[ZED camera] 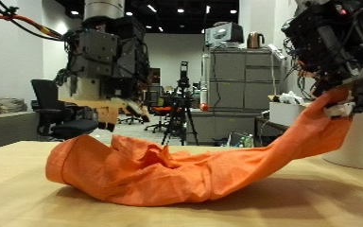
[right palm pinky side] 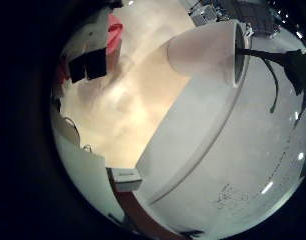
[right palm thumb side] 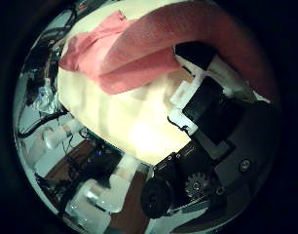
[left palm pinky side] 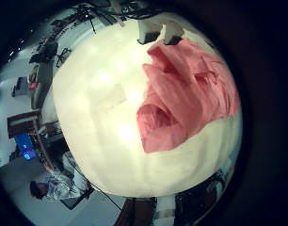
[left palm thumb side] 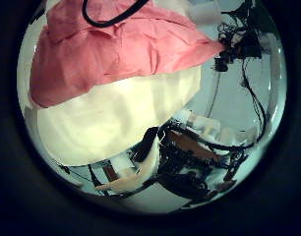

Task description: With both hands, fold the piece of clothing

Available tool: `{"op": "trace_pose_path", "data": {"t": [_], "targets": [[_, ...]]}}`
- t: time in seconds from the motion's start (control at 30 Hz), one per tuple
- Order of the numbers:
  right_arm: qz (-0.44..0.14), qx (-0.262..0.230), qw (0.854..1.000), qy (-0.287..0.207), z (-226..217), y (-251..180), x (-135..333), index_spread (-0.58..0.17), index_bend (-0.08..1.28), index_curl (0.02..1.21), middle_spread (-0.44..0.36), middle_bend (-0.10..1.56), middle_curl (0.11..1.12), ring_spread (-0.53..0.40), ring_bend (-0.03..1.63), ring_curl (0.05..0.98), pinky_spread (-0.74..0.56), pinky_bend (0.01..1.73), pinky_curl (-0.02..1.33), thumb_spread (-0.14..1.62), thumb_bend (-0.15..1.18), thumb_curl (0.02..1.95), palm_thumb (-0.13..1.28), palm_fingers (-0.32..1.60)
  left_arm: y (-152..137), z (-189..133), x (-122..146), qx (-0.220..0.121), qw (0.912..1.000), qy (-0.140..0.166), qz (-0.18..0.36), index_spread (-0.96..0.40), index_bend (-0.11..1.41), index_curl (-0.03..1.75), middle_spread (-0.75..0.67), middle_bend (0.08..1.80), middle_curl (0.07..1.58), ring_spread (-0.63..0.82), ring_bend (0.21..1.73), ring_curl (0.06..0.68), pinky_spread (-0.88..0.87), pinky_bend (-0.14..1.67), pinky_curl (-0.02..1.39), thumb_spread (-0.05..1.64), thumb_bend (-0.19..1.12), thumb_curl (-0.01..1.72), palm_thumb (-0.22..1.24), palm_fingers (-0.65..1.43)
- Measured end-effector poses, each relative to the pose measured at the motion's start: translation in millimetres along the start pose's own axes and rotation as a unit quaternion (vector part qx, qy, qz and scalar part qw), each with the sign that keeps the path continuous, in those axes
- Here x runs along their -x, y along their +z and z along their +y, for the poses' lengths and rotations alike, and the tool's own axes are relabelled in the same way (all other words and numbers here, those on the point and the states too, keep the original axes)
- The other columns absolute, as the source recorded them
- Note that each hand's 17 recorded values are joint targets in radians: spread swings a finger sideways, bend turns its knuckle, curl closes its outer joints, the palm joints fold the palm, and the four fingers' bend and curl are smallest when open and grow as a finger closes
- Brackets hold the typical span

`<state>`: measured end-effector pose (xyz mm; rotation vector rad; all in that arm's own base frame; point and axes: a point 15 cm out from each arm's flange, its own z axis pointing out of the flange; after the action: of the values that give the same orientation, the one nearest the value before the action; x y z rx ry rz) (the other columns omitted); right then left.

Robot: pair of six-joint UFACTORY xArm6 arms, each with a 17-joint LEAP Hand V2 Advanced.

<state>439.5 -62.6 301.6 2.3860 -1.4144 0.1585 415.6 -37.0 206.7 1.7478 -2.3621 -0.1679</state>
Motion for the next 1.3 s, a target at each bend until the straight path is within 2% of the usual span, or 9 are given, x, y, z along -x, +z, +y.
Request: {"op": "trace_pose_path", "data": {"t": [0.27, 0.53, 0.77, 1.13, 1.3], "targets": [[0.004, -0.040, 0.999, -0.008, -8.9, -31.1, 12.8, -0.266, 1.05, 0.88, -0.155, 1.23, 0.87, -0.224, 1.36, 0.690, -0.28, 1.25, 0.74, 1.10, -0.01, 0.78, 1.12, 1.09, 46.4, -0.9, -2.1, 0.022, 0.9996, 0.012, -0.012, 0.00, 0.14, 0.23, 0.38, 0.17, 0.22, 0.57, 0.40, 0.234, 0.51, 0.29, 0.33, 1.13, -0.02, 0.28, 0.28, -0.07], [0.001, -0.109, 0.994, -0.022, -30.6, -88.1, 40.2, -0.266, 1.05, 0.90, -0.156, 1.22, 0.87, -0.223, 1.35, 0.693, -0.28, 1.23, 0.75, 1.11, -0.01, 0.82, 1.10, 1.10, 68.0, -3.7, -5.8, 0.040, 0.9989, 0.021, -0.013, 0.01, 0.14, 0.24, 0.38, 0.17, 0.22, 0.57, 0.39, 0.234, 0.49, 0.29, 0.33, 1.15, -0.02, 0.27, 0.28, -0.07], [0.015, -0.156, 0.986, -0.057, -49.0, -135.0, 72.3, -0.267, 1.04, 0.90, -0.157, 1.21, 0.88, -0.222, 1.35, 0.694, -0.28, 1.23, 0.76, 1.11, -0.01, 0.85, 1.10, 1.10, 47.3, -4.3, -3.0, 0.016, 0.9995, 0.020, -0.017, 0.01, 0.14, 0.23, 0.38, 0.17, 0.22, 0.57, 0.40, 0.235, 0.49, 0.30, 0.33, 1.16, -0.02, 0.27, 0.28, -0.07], [0.024, -0.199, 0.974, -0.103, -83.1, -178.1, 134.0, -0.268, 1.03, 0.91, -0.158, 1.21, 0.89, -0.222, 1.35, 0.695, -0.28, 1.23, 0.77, 1.11, -0.01, 0.87, 1.08, 1.10, -25.4, 22.9, 12.7, -0.035, 0.9992, 0.008, -0.018, 0.02, 0.14, 0.23, 0.38, 0.17, 0.22, 0.56, 0.40, 0.236, 0.49, 0.29, 0.33, 1.14, -0.02, 0.27, 0.28, -0.07], [0.025, -0.206, 0.971, -0.122, -109.7, -185.1, 158.6, -0.269, 1.03, 0.91, -0.159, 1.20, 0.89, -0.222, 1.35, 0.695, -0.28, 1.22, 0.77, 1.11, -0.01, 0.88, 1.08, 1.10, -59.0, 38.4, 34.7, -0.071, 0.9971, -0.013, -0.024, 0.02, 0.14, 0.23, 0.38, 0.18, 0.23, 0.56, 0.40, 0.236, 0.49, 0.29, 0.33, 1.13, -0.02, 0.27, 0.27, -0.06]]}}
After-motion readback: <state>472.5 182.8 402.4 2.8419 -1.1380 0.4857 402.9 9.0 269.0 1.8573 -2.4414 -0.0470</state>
